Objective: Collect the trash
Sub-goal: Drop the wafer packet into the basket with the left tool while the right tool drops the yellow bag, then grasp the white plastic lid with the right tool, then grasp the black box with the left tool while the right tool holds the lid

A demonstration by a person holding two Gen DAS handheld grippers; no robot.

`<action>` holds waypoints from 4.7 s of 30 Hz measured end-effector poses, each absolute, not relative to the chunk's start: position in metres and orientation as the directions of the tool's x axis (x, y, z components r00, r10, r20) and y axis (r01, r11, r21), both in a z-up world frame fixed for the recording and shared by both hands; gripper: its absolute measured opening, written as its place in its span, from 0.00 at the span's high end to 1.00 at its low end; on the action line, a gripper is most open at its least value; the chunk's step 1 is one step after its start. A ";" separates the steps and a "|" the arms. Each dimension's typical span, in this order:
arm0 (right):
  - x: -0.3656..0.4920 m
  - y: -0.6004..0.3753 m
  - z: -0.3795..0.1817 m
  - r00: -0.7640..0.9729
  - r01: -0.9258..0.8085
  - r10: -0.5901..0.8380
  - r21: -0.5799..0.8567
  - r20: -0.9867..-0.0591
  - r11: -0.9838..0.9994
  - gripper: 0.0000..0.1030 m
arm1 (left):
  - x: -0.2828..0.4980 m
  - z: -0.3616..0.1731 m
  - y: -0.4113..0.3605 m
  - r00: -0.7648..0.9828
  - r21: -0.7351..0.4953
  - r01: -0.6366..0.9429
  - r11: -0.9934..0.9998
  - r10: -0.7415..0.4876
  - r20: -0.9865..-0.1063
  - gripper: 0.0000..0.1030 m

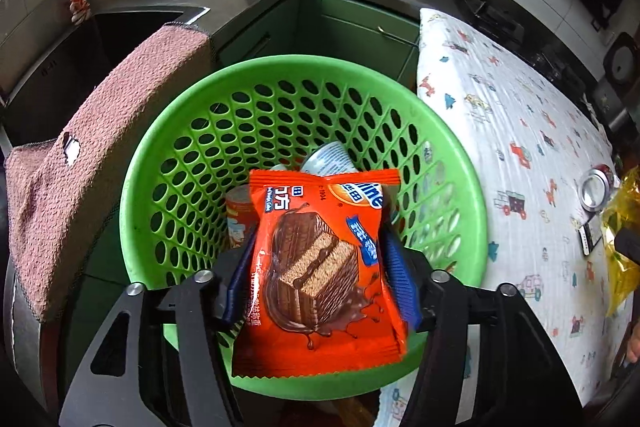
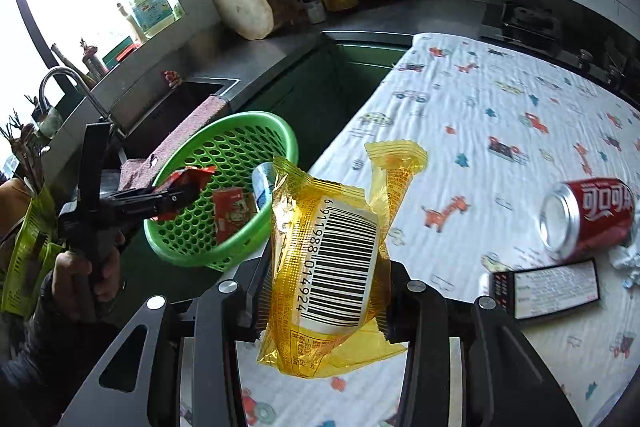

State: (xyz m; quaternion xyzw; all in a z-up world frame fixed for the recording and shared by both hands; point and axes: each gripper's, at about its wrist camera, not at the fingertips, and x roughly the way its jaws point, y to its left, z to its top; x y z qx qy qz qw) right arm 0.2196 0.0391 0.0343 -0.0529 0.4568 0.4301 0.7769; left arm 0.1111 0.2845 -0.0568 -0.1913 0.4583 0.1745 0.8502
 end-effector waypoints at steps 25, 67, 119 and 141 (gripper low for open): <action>0.188 0.191 0.000 0.107 -0.793 0.637 0.320 -0.764 0.518 0.29 | 0.050 -0.048 0.324 0.604 -0.293 -0.513 0.807 0.096 -0.791 0.17; 0.180 -0.292 -0.030 0.548 -0.280 0.187 0.032 -0.815 0.959 0.08 | 0.150 -0.023 0.093 0.611 -0.190 -0.092 0.978 -0.095 -0.786 0.08; 0.188 -0.315 -0.047 0.531 -0.310 0.272 0.114 -0.802 0.944 0.15 | 0.266 -0.067 -0.071 0.490 -0.024 0.392 0.919 -0.231 -0.841 0.22; 0.175 -0.306 -0.040 0.524 -0.324 0.301 0.140 -0.797 0.935 0.15 | 0.266 -0.072 -0.077 0.499 -0.073 0.391 0.917 -0.278 -0.821 0.50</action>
